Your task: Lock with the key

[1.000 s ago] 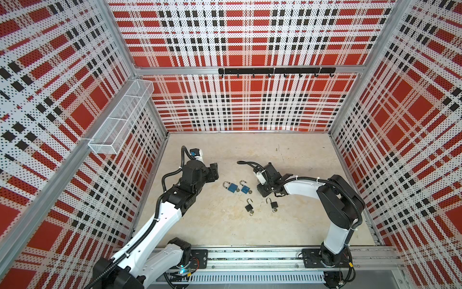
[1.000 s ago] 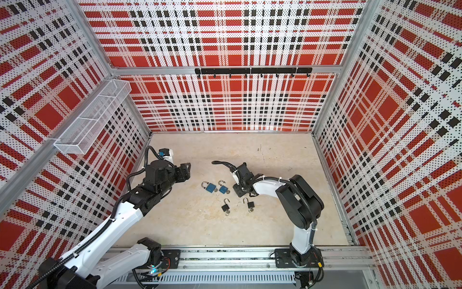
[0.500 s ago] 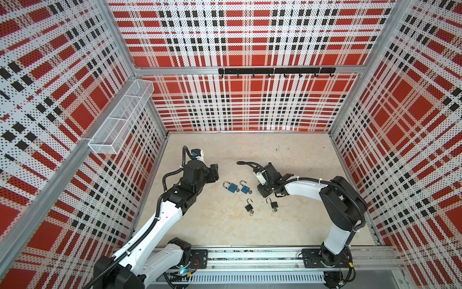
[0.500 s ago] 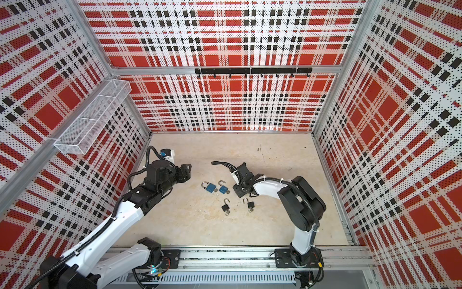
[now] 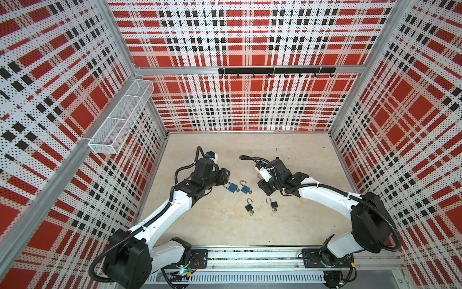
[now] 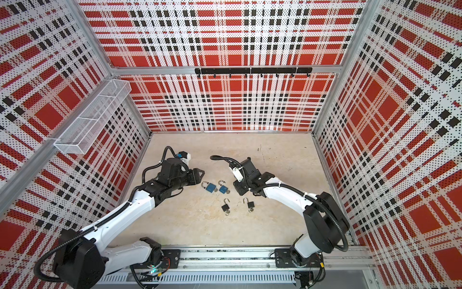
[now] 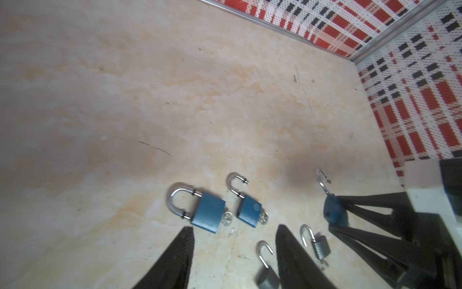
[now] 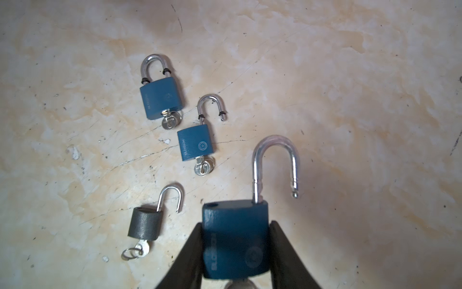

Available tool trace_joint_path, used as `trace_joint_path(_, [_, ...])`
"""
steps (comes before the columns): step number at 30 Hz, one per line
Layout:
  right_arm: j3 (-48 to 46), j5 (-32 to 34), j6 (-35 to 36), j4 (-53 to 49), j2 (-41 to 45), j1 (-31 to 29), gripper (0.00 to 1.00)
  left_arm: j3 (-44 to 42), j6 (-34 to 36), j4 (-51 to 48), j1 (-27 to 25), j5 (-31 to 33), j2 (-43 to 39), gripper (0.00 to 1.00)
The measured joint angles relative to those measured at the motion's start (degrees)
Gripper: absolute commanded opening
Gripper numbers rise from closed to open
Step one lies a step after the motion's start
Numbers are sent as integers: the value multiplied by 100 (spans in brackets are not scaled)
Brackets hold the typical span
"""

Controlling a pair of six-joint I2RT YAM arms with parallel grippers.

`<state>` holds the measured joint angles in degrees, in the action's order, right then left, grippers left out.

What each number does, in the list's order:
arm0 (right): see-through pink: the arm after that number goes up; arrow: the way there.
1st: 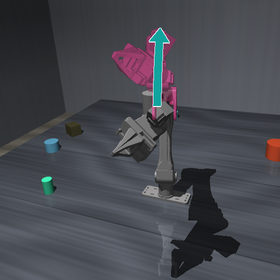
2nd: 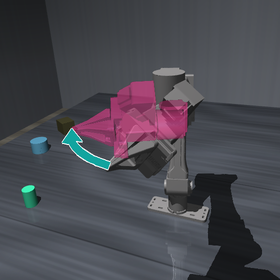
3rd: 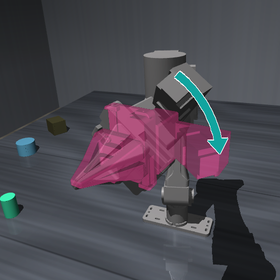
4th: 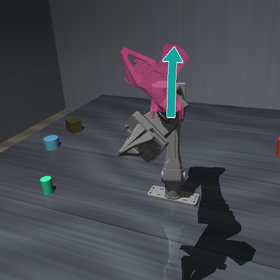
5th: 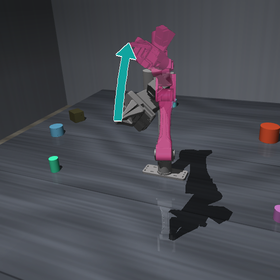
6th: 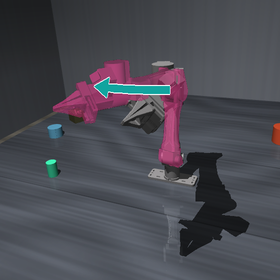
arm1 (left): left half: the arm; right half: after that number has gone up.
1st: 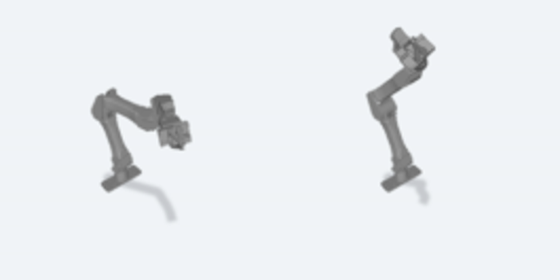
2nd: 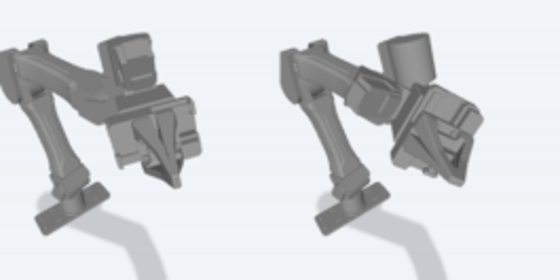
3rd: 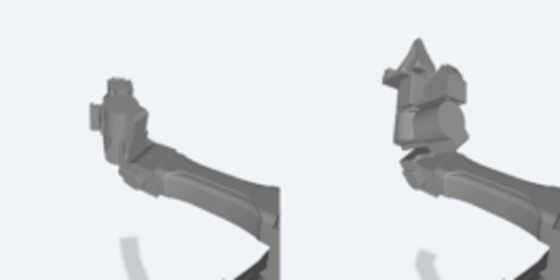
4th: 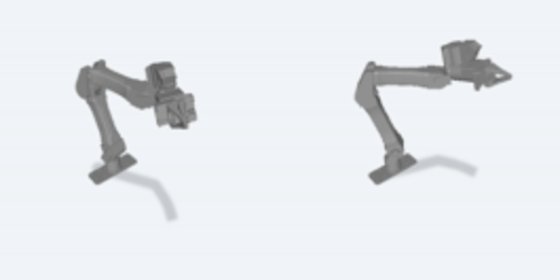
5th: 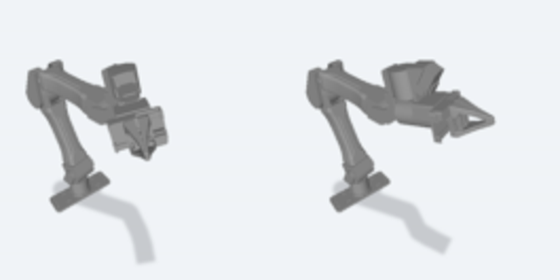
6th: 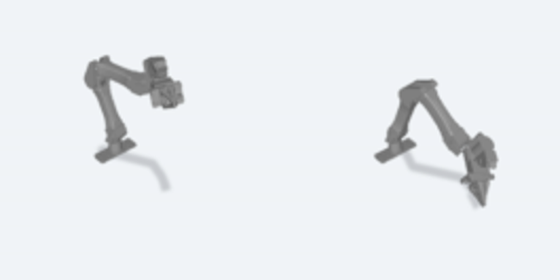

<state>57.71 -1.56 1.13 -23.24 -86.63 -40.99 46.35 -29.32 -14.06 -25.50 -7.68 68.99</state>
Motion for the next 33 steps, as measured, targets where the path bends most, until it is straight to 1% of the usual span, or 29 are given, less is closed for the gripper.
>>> trace_joint_path(2, [35,15,2,-111,44,-116,28,0,-146,168,-96,-260,166,62])
trace_joint_path(5, [96,52,4,-175,46,-251,28,2,-334,426,-278,-577,415,63])
trace_joint_path(9, [162,90,2,-245,52,-387,28,46,-564,741,-533,-940,789,60])
trace_joint_path(13, [166,127,-4,-271,87,-448,27,101,-828,1106,-649,-1252,1132,57])
trace_joint_path(26, [186,214,-13,-271,205,-588,26,98,-1602,2264,-732,-1617,1740,51])
trace_joint_path(33, [188,229,-11,-269,205,-592,25,98,-1762,2500,-822,-1661,1963,46])
